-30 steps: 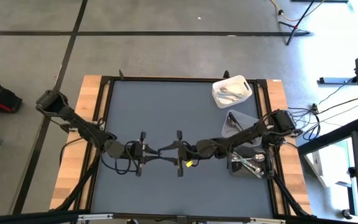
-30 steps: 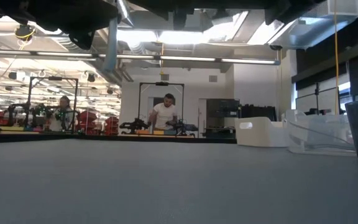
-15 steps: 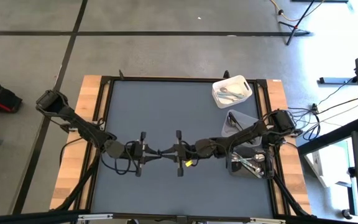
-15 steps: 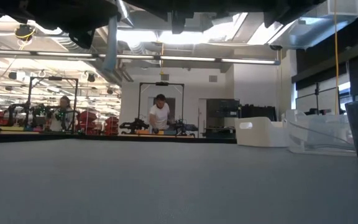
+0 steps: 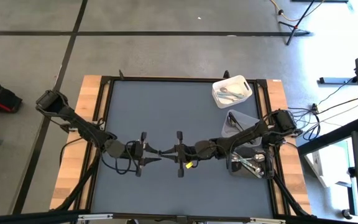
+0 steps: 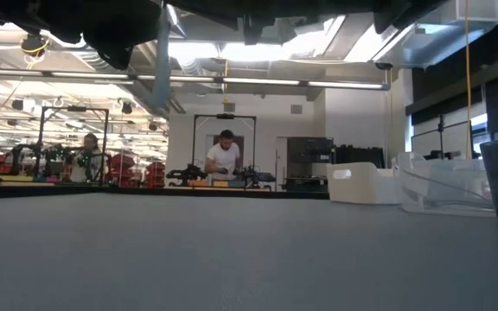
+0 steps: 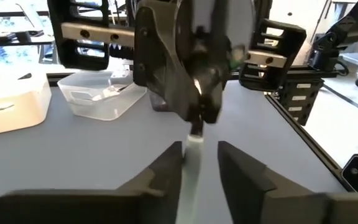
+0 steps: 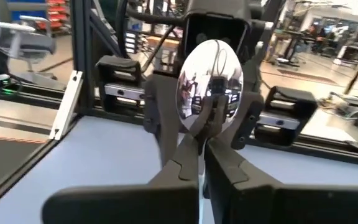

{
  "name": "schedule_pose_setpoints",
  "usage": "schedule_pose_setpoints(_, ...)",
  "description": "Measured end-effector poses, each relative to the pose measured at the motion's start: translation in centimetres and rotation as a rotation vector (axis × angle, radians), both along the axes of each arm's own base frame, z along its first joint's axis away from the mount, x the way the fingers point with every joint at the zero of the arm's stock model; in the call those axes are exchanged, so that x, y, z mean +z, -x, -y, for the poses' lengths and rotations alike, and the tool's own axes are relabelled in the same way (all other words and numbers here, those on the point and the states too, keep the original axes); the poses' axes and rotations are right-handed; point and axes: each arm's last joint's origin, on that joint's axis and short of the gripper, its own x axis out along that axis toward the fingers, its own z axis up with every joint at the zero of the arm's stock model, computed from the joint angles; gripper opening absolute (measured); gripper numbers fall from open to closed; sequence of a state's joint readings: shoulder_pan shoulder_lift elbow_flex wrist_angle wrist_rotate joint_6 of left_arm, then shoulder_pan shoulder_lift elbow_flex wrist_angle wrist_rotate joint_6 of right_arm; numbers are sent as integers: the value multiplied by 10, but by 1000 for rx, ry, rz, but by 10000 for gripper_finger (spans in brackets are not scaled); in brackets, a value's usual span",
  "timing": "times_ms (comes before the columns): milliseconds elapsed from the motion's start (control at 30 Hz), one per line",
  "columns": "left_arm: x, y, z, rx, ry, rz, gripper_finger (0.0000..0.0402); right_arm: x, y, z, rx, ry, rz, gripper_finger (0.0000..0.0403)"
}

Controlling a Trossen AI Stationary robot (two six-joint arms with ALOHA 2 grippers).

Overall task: Sort silverware by color (type)
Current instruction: Put the light blue spoon into the white bin

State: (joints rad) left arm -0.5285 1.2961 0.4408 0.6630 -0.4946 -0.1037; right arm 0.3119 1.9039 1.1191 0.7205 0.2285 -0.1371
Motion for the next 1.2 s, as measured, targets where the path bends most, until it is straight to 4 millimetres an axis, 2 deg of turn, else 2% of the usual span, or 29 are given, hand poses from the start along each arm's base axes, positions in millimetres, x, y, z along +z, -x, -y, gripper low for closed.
schedule_pose_setpoints(200,2,2,-1,3,-2,-7,141,15,9,5,-97,42,-52,2)
schedule_pose_setpoints(367,5,8,-3,-19,-19,-43,144,40,26,17,-288,127,-109,2)
schedule_pose_setpoints(533,-1,11,-3,-18,-42,-104,142,63,48,42,-433,179,-212,1)
schedule_pose_setpoints(667,-7,11,-6,-1,-70,-160,142,71,61,71,-571,196,-298,0)
schedule_pose_setpoints(800,-9,12,-7,0,-81,-184,142,70,70,102,-715,252,-402,0)
schedule_pose_setpoints(1000,-10,12,-7,0,-84,-189,142,57,81,165,-906,282,-569,0)
schedule_pose_setpoints(1200,-10,12,-7,-3,-83,-189,142,33,106,222,-1068,315,-757,0)
